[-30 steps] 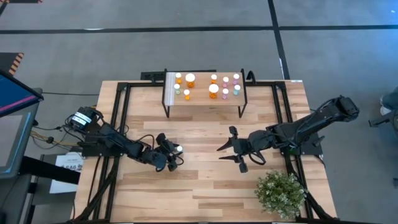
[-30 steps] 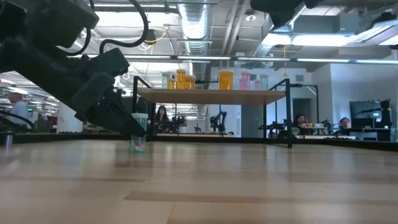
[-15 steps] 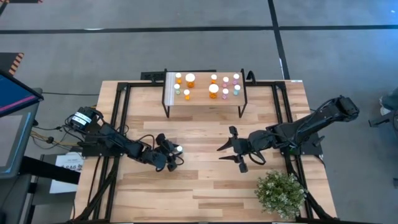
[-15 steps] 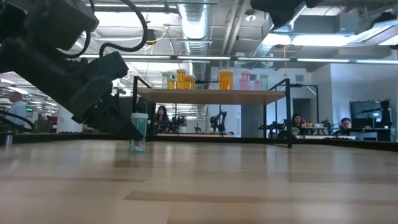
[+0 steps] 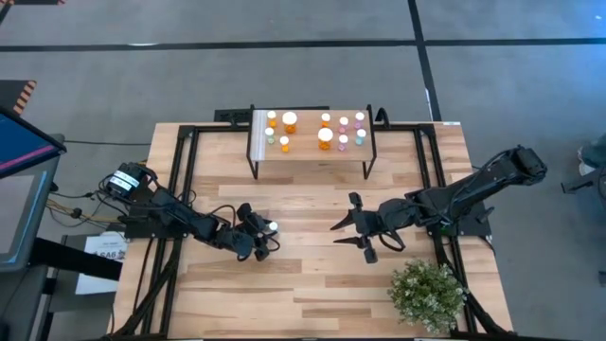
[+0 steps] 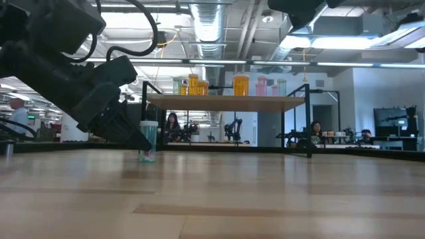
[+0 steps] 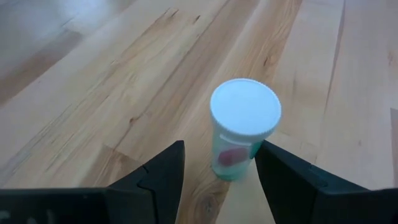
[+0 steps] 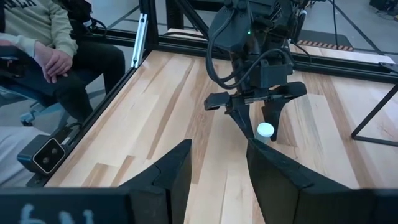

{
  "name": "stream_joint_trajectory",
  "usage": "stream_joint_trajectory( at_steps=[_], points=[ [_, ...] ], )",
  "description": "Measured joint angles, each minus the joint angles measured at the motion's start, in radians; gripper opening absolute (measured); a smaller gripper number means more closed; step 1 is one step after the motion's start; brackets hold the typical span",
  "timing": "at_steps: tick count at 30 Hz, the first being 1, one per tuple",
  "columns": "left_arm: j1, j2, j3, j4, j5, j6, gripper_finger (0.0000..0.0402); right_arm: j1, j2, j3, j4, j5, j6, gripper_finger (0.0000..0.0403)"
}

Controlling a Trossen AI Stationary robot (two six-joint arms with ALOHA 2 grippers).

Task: Pick and place medicine bottles onto shelf by color
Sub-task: Put the green pill bottle on the shelf

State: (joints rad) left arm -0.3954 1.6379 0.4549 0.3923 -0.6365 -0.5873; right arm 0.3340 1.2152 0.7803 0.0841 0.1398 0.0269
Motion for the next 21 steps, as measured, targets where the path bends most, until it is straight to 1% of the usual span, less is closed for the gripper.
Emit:
stream_joint_trajectory(
  at_steps=[15,21],
  points=[
    [0.0,0.0,0.0,-0.014,0.0,-0.003,0.018,0.0,0.0,0.0,0.0,0.0,0.0,0.0176],
    [0.0,0.0,0.0,-0.013,-0.002,-0.003,0.0148,0.0,0.0,0.0,-0.001,0.0,0.0,0.0176]
  ],
)
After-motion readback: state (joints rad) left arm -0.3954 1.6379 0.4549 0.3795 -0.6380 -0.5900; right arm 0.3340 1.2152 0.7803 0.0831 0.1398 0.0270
